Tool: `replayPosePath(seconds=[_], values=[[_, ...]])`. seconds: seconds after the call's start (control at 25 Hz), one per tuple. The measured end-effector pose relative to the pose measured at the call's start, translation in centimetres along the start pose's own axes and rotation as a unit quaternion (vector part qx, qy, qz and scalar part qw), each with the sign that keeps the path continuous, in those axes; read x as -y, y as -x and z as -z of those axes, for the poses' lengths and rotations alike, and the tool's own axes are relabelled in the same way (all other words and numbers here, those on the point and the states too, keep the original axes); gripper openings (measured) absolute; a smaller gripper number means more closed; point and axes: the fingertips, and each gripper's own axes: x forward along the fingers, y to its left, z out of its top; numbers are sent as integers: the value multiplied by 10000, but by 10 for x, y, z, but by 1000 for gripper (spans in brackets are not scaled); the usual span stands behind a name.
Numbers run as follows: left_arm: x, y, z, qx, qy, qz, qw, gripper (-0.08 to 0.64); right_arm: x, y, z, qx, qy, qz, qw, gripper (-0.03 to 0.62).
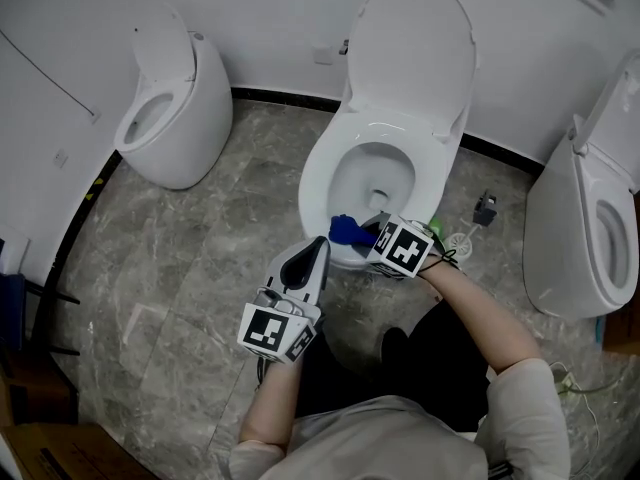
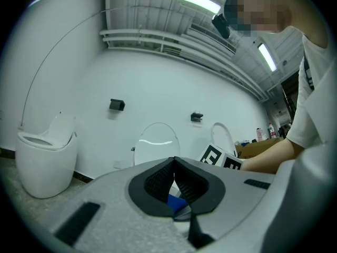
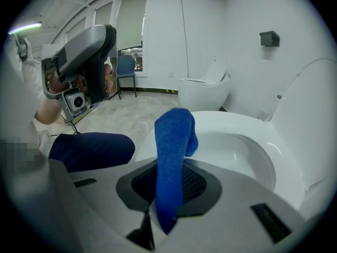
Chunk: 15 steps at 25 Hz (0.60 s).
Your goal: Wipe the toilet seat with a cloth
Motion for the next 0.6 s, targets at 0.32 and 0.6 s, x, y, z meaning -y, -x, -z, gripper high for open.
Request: replayPosePath(seconds=[0.32,0.6], values=[[8,-5,2,-73,72,163,9998,8,25,19,26,-139,-122,402,9990,54],[7,-6,6,-132,83,206,9997,8,49,26,39,-207,-305,651,9972,54]])
